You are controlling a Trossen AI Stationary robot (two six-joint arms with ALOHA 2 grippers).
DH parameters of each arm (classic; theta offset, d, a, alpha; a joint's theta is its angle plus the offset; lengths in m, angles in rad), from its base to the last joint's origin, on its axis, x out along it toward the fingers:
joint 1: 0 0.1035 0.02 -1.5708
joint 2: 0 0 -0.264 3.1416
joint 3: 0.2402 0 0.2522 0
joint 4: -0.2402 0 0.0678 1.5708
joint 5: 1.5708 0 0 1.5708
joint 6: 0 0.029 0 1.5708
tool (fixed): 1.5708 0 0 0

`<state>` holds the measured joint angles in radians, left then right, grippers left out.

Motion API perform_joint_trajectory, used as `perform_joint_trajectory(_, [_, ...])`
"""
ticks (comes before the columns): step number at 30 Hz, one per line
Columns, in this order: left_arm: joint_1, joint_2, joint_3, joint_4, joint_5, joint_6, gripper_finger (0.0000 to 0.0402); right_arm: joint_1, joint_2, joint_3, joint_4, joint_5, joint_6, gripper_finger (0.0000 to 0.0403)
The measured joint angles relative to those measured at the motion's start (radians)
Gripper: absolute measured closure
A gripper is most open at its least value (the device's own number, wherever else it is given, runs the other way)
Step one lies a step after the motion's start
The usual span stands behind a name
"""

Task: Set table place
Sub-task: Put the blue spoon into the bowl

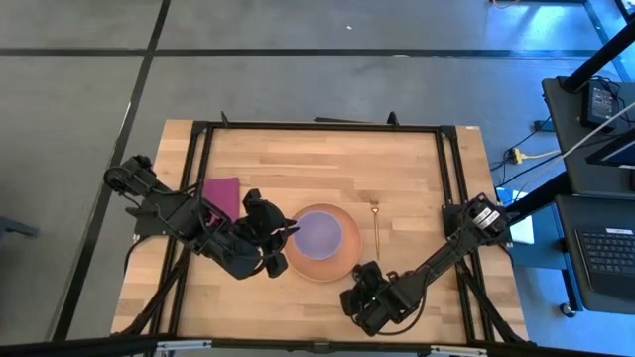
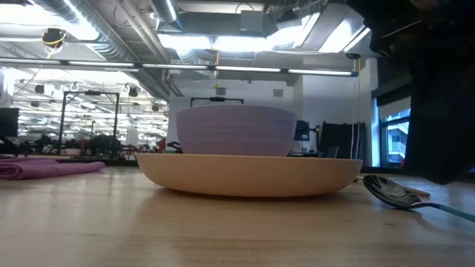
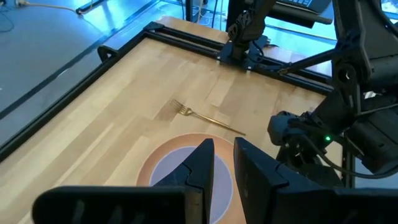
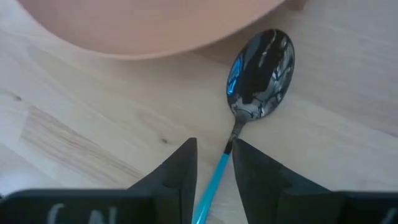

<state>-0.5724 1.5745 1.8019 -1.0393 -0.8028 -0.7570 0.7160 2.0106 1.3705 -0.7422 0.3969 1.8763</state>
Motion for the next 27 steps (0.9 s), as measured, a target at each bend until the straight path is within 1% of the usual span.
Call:
perform_joint_trajectory(3, [0.0, 0.0, 0.0, 0.0, 0.0, 0.0, 0.0347, 0.01, 0.003, 0.0, -0.007, 0.01, 0.009, 0.0299])
perform_joint_trajectory(6, [0.0, 0.0, 0.0, 0.0, 0.0, 0.0, 0.0347, 0.016, 0.005, 0.0, -0.019, 0.045, 0.058, 0.0299])
perform_joint_trajectory(11, [0.0, 0.0, 0.0, 0.0, 0.0, 0.001, 0.0347, 0.022, 0.024, 0.0, -0.021, 0.023, 0.061, 0.0299])
perform_joint_trajectory(15, [0.0, 0.0, 0.0, 0.0, 0.0, 0.001, 0.0347, 0.034, 0.067, 0.001, -0.016, 0.021, 0.104, 0.0299])
perform_joint_trajectory(21, [0.0, 0.0, 0.0, -0.001, 0.0, 0.008, 0.0347, 0.035, 0.074, 0.003, -0.018, 0.033, 0.101, 0.0299])
perform_joint_trajectory(24, [0.0, 0.0, 0.0, -0.001, 0.0, 0.008, 0.0347, 0.034, 0.074, 0.006, -0.018, 0.029, 0.074, 0.0299])
perform_joint_trajectory(27, [0.0, 0.0, 0.0, -0.001, 0.0, 0.008, 0.0347, 0.038, 0.081, 0.005, -0.022, 0.014, 0.068, 0.0309])
